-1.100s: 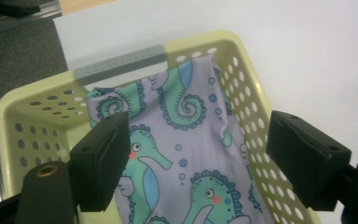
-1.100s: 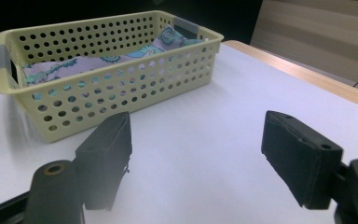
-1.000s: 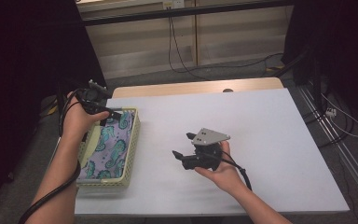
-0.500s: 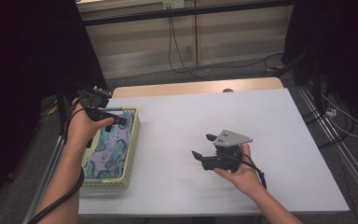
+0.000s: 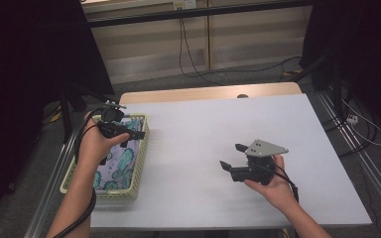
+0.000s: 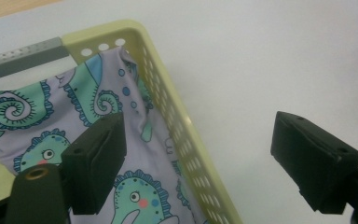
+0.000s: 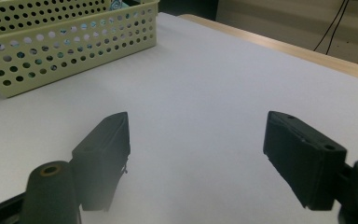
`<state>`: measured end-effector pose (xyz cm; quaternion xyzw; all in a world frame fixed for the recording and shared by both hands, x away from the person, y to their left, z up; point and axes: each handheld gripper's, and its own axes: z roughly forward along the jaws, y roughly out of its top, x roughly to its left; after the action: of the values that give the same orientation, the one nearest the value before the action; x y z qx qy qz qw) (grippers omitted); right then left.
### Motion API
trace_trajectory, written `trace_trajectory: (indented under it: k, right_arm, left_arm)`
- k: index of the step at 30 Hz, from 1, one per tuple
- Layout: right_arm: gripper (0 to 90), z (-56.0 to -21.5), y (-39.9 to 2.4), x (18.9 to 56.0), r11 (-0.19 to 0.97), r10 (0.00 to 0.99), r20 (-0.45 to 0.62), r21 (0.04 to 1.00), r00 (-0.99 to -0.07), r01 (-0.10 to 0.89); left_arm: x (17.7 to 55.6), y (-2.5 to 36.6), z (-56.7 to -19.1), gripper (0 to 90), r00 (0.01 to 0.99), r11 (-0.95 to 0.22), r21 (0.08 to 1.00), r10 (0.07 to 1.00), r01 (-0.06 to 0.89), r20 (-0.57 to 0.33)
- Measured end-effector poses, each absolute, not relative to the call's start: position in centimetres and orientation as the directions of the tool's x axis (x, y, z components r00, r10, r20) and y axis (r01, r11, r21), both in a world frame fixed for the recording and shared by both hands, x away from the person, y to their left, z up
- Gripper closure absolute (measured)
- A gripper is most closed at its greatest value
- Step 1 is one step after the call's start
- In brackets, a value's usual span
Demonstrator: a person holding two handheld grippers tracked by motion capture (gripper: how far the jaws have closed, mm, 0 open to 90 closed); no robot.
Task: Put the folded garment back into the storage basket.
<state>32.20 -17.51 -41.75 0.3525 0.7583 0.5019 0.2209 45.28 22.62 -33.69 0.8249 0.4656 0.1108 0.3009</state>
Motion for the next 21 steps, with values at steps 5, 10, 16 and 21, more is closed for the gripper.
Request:
trace_trajectory:
  k: [5,10,16,21]
  right_arm:
    - [23.1,-41.7,-18.3,31.7,0.243,0.761,0.021,0.917,-0.649,0.315]
    - [23.1,-41.6,-19.1,31.4,0.228,0.773,0.030,0.919,-0.634,0.322]
    - [23.1,-41.7,-19.9,31.2,0.216,0.778,0.044,0.918,-0.626,0.333]
    - [22.8,-41.9,-20.6,31.0,0.218,0.781,0.047,0.914,-0.623,0.342]
  left_arm:
    - [44.5,22.6,-33.8,18.1,0.553,-0.381,0.621,0.827,0.685,-0.103]
    - [43.3,22.3,-33.8,17.8,0.581,-0.380,0.655,0.806,0.653,-0.112]
    - [42.0,22.3,-34.1,17.4,0.592,-0.365,0.676,0.795,0.640,-0.132]
    - [41.1,22.5,-34.6,17.1,0.596,-0.346,0.689,0.787,0.638,-0.157]
